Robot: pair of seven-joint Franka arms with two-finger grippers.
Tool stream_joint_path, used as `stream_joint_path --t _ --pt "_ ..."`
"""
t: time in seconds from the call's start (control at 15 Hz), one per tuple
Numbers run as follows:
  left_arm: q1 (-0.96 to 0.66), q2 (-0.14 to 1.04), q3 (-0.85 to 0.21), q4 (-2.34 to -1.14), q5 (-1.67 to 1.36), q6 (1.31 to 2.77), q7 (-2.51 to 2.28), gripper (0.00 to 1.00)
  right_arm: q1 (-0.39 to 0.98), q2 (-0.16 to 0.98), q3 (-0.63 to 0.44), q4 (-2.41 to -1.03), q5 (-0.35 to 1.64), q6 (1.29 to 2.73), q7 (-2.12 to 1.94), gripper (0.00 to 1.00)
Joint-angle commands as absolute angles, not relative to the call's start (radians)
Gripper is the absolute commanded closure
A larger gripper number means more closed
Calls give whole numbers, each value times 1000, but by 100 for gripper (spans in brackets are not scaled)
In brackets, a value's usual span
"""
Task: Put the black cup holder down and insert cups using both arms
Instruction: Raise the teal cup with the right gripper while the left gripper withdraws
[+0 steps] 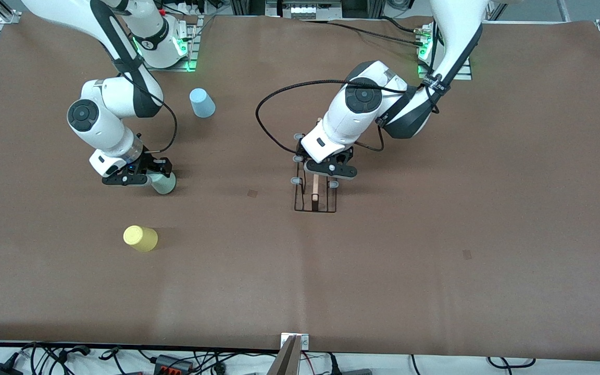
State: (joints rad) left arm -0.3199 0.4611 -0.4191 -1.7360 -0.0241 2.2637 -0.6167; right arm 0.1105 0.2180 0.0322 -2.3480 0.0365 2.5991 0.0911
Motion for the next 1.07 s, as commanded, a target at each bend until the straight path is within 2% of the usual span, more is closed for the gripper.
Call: stream_joint_path --t 0.0,0.13,0.33,0.53,0.67,0.87,1.0 --pt "-284 362 -414 -1732 -25 2125 -617 0 112 101 44 -2286 52 2389 156 73" --pt "-241 306 -410 -1730 -23 2044 -614 0 115 62 86 -2252 52 2318 253 73" --pt "-140 262 -414 -1700 49 1912 -573 0 117 14 204 -2198 52 2245 487 73" --pt "-33 259 -413 -1593 117 1725 -328 0 120 26 355 -2074 52 2125 763 73" --pt "70 259 -413 -1513 117 1616 -145 0 144 57 444 -2007 52 2117 961 73" --pt "213 259 -414 -1439 117 1499 113 0 245 113 471 -1927 51 2123 1190 73" --pt "256 243 -399 -1420 110 1480 207 0 310 158 471 -1890 38 2128 1317 73"
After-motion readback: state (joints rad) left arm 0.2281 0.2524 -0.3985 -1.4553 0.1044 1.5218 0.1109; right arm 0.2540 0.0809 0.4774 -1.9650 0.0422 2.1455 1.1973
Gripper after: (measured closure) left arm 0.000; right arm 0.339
